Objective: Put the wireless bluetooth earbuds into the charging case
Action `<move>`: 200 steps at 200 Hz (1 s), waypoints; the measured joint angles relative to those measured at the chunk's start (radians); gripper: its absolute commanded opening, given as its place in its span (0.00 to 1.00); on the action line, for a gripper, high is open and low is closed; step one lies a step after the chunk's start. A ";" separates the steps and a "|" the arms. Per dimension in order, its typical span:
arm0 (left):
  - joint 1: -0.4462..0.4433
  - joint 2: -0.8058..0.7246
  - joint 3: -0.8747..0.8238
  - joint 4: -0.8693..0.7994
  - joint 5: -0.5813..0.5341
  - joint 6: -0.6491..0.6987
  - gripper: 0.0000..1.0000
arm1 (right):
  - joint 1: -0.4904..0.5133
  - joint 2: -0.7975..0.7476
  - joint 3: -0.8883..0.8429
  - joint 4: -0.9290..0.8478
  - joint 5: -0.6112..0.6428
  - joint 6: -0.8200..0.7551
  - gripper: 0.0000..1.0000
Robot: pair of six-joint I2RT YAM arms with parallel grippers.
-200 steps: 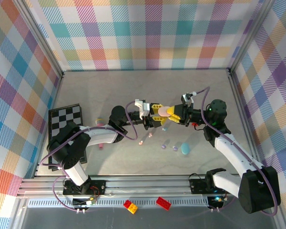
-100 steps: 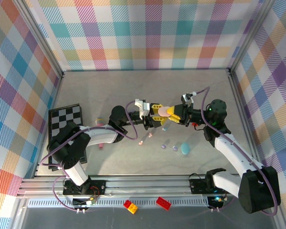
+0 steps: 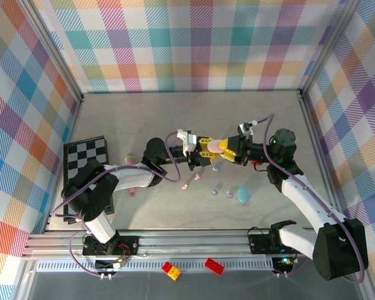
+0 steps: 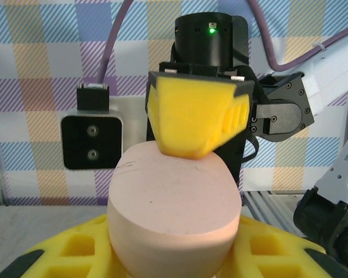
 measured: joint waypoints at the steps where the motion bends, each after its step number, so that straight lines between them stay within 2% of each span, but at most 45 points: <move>1: 0.000 0.000 0.000 0.000 0.001 0.000 0.32 | 0.000 0.000 0.000 -0.005 0.002 0.002 0.58; 29: 0.000 0.000 0.000 0.002 0.006 0.000 0.33 | 0.000 -0.003 0.017 -0.113 0.034 -0.068 0.70; 108: 0.008 0.000 -0.024 0.005 0.005 0.001 0.33 | -0.008 -0.041 0.140 -0.438 0.097 -0.314 0.81; 147: 0.030 0.000 -0.059 0.006 0.014 -0.002 0.33 | -0.008 -0.078 0.304 -0.759 0.190 -0.695 0.87; 171: 0.040 0.000 -0.081 0.005 0.029 -0.025 0.33 | -0.004 -0.089 0.385 -0.926 0.251 -0.988 0.83; 200: 0.040 -0.008 -0.103 0.006 0.050 -0.050 0.33 | 0.077 -0.091 0.428 -1.052 0.387 -1.315 0.83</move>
